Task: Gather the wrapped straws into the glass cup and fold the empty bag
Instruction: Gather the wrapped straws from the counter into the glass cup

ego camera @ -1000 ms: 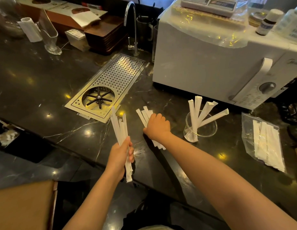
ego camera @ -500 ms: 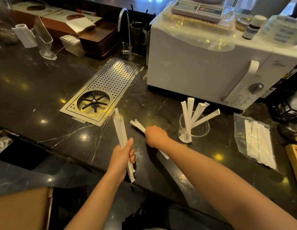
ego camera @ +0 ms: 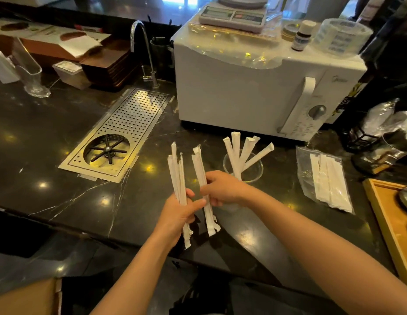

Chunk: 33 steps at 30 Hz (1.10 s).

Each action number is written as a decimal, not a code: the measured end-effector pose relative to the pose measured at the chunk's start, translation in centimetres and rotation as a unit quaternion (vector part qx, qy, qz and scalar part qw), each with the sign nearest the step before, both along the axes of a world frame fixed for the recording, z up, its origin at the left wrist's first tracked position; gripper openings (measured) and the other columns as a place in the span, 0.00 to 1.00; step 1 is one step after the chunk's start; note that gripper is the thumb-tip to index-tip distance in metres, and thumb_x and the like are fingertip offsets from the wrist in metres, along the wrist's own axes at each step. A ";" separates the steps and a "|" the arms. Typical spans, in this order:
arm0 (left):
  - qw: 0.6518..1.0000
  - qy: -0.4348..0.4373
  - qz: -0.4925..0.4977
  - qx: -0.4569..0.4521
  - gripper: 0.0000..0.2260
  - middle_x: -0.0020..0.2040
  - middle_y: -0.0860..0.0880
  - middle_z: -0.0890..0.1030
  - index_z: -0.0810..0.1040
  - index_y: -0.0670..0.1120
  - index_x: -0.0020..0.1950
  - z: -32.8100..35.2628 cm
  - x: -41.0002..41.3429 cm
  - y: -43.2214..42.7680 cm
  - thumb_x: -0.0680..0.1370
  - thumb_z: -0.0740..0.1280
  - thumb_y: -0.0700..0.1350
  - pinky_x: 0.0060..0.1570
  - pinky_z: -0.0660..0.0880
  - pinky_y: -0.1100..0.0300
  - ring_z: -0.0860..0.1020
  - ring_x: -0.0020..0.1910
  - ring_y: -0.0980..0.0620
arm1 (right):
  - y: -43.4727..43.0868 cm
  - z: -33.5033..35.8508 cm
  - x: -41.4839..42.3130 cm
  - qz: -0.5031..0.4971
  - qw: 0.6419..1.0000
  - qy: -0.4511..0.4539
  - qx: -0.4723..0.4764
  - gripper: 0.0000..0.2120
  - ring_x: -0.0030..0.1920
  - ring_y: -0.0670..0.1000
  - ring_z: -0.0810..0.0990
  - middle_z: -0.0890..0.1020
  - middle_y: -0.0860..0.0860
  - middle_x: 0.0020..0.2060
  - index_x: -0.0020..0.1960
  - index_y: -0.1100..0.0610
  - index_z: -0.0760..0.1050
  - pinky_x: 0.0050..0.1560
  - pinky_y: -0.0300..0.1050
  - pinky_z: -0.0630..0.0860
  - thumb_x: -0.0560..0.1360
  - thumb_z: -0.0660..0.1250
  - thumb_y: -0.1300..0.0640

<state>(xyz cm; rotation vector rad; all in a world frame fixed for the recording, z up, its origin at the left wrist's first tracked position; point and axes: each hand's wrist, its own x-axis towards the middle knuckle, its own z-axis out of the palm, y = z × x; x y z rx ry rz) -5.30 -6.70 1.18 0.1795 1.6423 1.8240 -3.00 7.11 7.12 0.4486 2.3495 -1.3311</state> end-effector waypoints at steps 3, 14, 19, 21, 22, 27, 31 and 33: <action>0.997 0.022 -0.069 0.009 0.12 0.25 0.54 0.73 0.70 0.45 0.43 1.3 0.5 1.6 0.67 0.71 0.35 0.27 0.69 0.64 0.72 0.24 0.58 | 1.4 1.4 1.5 -0.029 0.999 0.017 -0.019 0.07 0.30 0.46 0.76 0.77 0.51 0.33 0.49 0.60 0.75 0.30 0.35 0.73 0.72 0.64 0.60; 0.971 0.109 -0.213 -0.002 0.13 0.34 0.53 0.81 0.78 0.45 0.42 2.4 2.7 7.6 0.66 0.68 0.28 0.38 0.77 0.67 0.81 0.39 0.58 | 5.0 1.8 6.4 -0.116 0.991 0.047 -0.041 0.11 0.37 0.51 0.80 0.83 0.61 0.42 0.51 0.63 0.79 0.45 0.44 0.79 0.71 0.68 0.60; 0.962 0.134 -0.240 0.002 0.17 0.31 0.57 0.82 0.78 0.52 0.37 1.9 3.5 9.6 0.69 0.63 0.29 0.37 0.75 0.71 0.80 0.38 0.62 | 5.9 1.2 8.1 -0.165 0.983 0.057 -0.050 0.09 0.33 0.48 0.78 0.79 0.53 0.31 0.47 0.64 0.79 0.41 0.38 0.77 0.70 0.69 0.59; 0.956 0.152 -0.250 0.006 0.16 0.33 0.58 0.82 0.78 0.54 0.38 1.7 3.8 10.2 0.70 0.62 0.31 0.37 0.75 0.71 0.80 0.38 0.62 | 6.2 1.1 8.5 -0.186 0.979 0.057 -0.061 0.10 0.33 0.47 0.78 0.80 0.53 0.32 0.48 0.65 0.78 0.39 0.38 0.76 0.70 0.70 0.60; 0.954 0.163 -0.250 0.005 0.15 0.34 0.57 0.82 0.77 0.55 0.40 1.6 4.0 10.6 0.71 0.62 0.33 0.38 0.75 0.71 0.80 0.38 0.62 | 6.4 1.0 8.7 -0.198 0.976 0.056 -0.070 0.12 0.34 0.48 0.78 0.80 0.55 0.34 0.50 0.65 0.77 0.39 0.39 0.76 0.69 0.69 0.60; 0.957 0.180 -0.227 0.016 0.15 0.49 0.53 0.77 0.66 0.54 0.61 0.6 5.0 11.9 0.76 0.61 0.42 0.39 0.76 0.70 0.78 0.43 0.67 | 7.1 1.2 9.6 -0.178 0.979 0.089 0.043 0.17 0.43 0.53 0.82 0.80 0.51 0.43 0.55 0.57 0.74 0.43 0.42 0.79 0.68 0.70 0.54; 0.947 0.199 -0.251 0.027 0.14 0.39 0.51 0.82 0.78 0.57 0.47 0.5 5.2 12.1 0.70 0.61 0.40 0.42 0.79 0.60 0.81 0.41 0.56 | 7.5 1.4 10.5 -0.222 0.961 0.158 0.044 0.23 0.44 0.44 0.77 0.76 0.44 0.45 0.58 0.53 0.69 0.40 0.34 0.75 0.66 0.73 0.53; 0.941 0.208 -0.266 0.030 0.15 0.38 0.56 0.84 0.79 0.61 0.40 0.4 5.6 12.4 0.69 0.62 0.41 0.43 0.80 0.58 0.81 0.44 0.56 | 7.4 1.3 10.9 -0.246 0.950 0.190 -0.014 0.19 0.43 0.41 0.78 0.77 0.43 0.43 0.53 0.49 0.70 0.39 0.32 0.76 0.66 0.73 0.56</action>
